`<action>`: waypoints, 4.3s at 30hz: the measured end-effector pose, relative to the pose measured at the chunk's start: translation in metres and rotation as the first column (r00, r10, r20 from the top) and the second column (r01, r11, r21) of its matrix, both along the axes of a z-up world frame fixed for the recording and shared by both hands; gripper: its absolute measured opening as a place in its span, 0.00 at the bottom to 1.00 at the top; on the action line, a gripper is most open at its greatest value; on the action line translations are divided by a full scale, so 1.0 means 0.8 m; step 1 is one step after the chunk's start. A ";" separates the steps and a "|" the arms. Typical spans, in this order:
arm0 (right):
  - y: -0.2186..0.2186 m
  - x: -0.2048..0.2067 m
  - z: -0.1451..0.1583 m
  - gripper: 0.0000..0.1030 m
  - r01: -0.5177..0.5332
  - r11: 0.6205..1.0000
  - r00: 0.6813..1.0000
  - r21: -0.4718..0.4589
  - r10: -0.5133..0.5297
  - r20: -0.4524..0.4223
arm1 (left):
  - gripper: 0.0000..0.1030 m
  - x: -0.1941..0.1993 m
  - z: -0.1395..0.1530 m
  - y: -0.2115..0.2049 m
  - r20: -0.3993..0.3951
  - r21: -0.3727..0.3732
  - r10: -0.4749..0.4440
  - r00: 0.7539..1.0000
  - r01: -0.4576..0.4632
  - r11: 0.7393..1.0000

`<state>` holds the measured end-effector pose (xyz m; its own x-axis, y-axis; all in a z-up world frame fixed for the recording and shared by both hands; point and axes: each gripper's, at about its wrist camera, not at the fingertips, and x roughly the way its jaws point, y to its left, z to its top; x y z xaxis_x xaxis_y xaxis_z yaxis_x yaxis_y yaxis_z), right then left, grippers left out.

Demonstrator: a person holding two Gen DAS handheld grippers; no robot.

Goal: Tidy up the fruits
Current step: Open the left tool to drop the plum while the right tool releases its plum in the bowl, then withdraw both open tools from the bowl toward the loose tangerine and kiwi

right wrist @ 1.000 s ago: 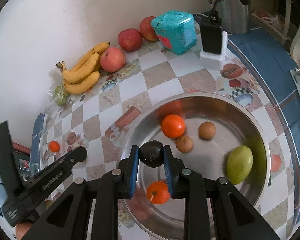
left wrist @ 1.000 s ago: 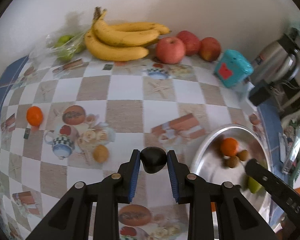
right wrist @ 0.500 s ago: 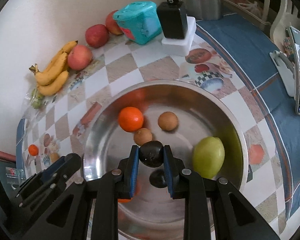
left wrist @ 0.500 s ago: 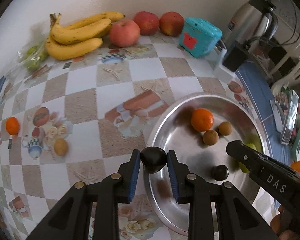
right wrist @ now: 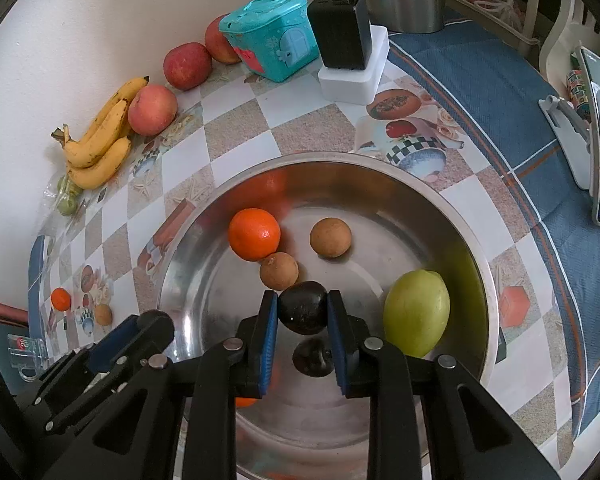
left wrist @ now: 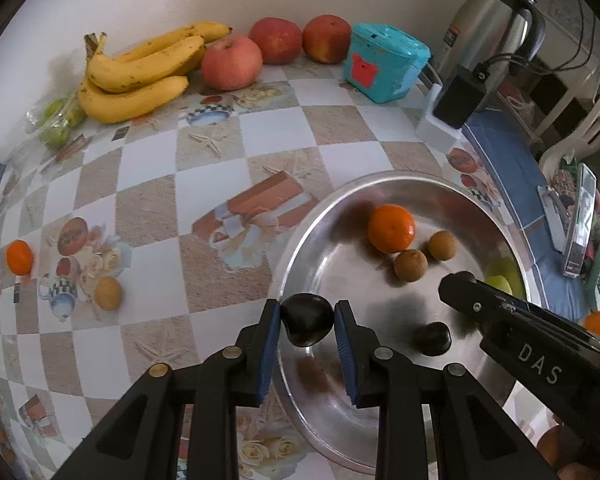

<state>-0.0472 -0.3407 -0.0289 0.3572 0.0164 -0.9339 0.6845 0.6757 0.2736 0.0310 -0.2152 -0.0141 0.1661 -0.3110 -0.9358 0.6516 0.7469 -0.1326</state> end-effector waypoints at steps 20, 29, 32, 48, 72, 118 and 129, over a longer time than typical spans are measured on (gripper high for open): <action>-0.002 0.000 0.012 0.51 0.006 0.999 1.000 -0.031 -0.006 -0.010 | 0.58 -0.007 0.012 -0.002 0.028 0.019 -0.018 0.999 0.017 1.000; 0.003 0.002 0.023 0.70 -0.021 0.996 1.000 -0.085 0.020 -0.012 | 0.84 0.016 0.013 0.018 0.102 0.093 0.088 0.991 -0.097 0.991; 0.005 0.004 0.023 0.70 -0.030 0.996 0.999 -0.088 0.029 -0.018 | 0.86 0.031 0.011 0.032 0.113 0.111 0.147 0.983 -0.159 0.981; 0.032 0.025 0.029 0.70 -0.117 0.986 0.993 -0.119 0.115 -0.023 | 0.98 0.077 0.021 0.099 0.123 0.072 0.392 0.912 -0.402 0.913; 0.051 0.037 0.041 0.94 -0.174 0.964 0.983 -0.200 0.184 0.029 | 1.00 0.082 0.024 0.112 0.160 0.057 0.399 0.903 -0.412 0.909; 0.199 0.115 0.027 0.94 -0.476 0.858 0.871 -0.193 0.491 0.033 | 1.00 0.143 0.029 0.277 0.325 0.219 0.421 0.847 -0.500 0.838; 0.242 0.148 0.004 0.94 -0.523 0.835 0.843 -0.172 0.536 0.037 | 1.00 0.159 0.019 0.299 0.246 0.153 0.454 0.856 -0.497 0.854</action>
